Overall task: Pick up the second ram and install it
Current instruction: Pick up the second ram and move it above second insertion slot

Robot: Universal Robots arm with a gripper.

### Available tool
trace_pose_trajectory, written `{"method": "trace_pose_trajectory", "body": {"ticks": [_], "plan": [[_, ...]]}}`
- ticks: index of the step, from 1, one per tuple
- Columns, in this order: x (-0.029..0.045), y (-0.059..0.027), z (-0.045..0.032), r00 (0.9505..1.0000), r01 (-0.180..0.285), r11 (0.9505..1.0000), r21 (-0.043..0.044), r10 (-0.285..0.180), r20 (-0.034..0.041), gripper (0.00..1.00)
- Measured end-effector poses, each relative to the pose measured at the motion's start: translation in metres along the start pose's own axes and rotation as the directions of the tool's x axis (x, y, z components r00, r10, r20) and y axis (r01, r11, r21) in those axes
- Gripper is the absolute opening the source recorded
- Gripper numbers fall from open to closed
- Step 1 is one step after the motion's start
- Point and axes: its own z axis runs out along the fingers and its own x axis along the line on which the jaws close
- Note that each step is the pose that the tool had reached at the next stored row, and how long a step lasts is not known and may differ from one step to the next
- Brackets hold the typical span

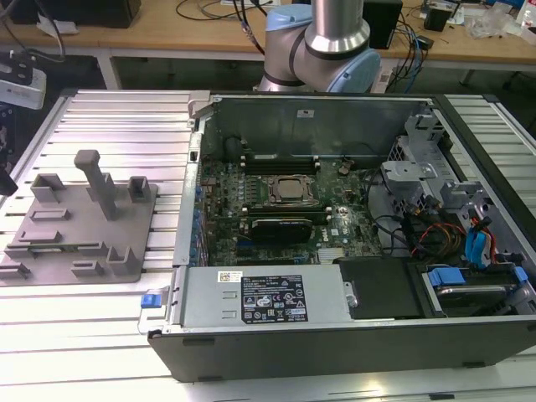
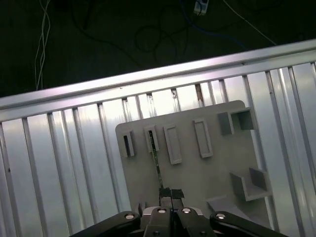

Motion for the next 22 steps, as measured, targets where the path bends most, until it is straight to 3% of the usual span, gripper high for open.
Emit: {"method": "trace_pose_trajectory", "body": {"ticks": [22], "plan": [[0.0005,-0.0010,0.0224,0.9997,0.025,0.9997,-0.0006,-0.025,-0.0011,0.08]]}}
